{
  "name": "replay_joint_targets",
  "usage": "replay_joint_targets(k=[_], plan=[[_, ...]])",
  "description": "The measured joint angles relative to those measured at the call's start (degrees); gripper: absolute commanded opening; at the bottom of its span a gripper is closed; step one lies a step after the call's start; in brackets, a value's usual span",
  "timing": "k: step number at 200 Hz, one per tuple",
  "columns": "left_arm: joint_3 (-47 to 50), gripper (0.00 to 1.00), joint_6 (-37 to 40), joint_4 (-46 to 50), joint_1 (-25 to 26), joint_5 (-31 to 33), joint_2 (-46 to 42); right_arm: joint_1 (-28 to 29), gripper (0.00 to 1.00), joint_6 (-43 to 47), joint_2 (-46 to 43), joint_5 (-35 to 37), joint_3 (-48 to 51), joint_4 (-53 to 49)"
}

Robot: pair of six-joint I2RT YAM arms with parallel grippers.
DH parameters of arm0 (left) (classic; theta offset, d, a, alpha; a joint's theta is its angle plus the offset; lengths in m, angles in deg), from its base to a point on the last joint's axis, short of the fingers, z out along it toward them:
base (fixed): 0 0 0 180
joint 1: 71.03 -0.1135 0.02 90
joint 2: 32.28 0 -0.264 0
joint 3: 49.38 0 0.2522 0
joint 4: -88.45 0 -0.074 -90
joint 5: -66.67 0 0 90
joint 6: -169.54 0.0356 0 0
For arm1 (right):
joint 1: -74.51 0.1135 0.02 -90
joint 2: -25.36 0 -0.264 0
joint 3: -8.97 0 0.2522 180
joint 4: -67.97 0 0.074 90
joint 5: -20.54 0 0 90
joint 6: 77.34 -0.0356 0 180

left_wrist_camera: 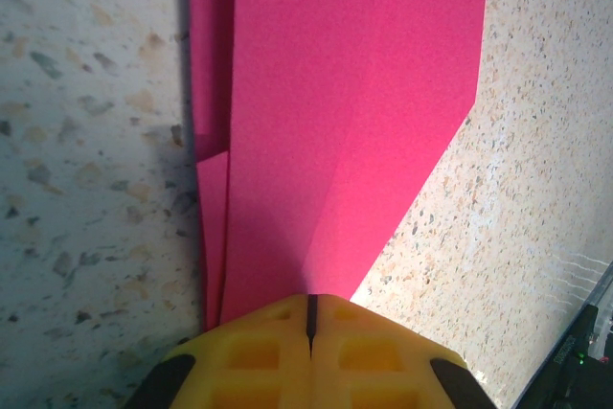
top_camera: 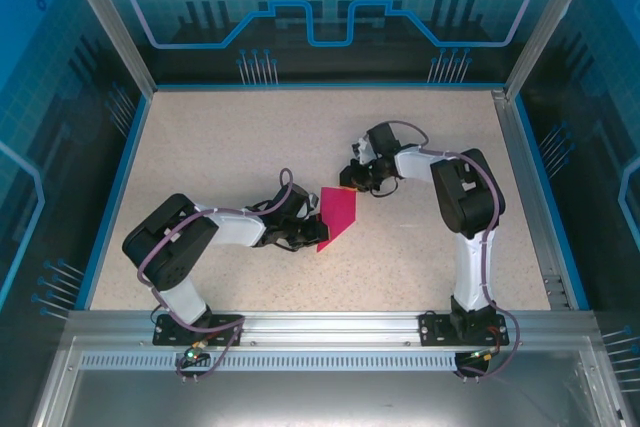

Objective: Fold a paper plane with a square sheet of paper (pick it up from the middle)
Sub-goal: Fourth fold the wing at the center of the table.

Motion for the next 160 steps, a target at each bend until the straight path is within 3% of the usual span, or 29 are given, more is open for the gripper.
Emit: replay_joint_targets(k=[68, 102, 130, 160], plan=[[0.0, 0.00, 0.0, 0.0, 0.0, 0.0, 0.0, -2.5, 0.19, 1.4, 0.1, 2.5, -1.6, -0.7], [0.0, 0.00, 0.0, 0.1, 0.0, 0.1, 0.0, -2.5, 0.20, 1.8, -6.4, 2.5, 1.3, -1.1], [-0.1, 0.00, 0.0, 0.2, 0.0, 0.1, 0.0, -1.1, 0.16, 1.8, -12.5, 1.2, 4.7, 0.4], [-0.2, 0.00, 0.2, 0.2, 0.0, 0.1, 0.0, 2.6, 0.15, 1.4, -13.2, -0.5, 8.1, 2.2]])
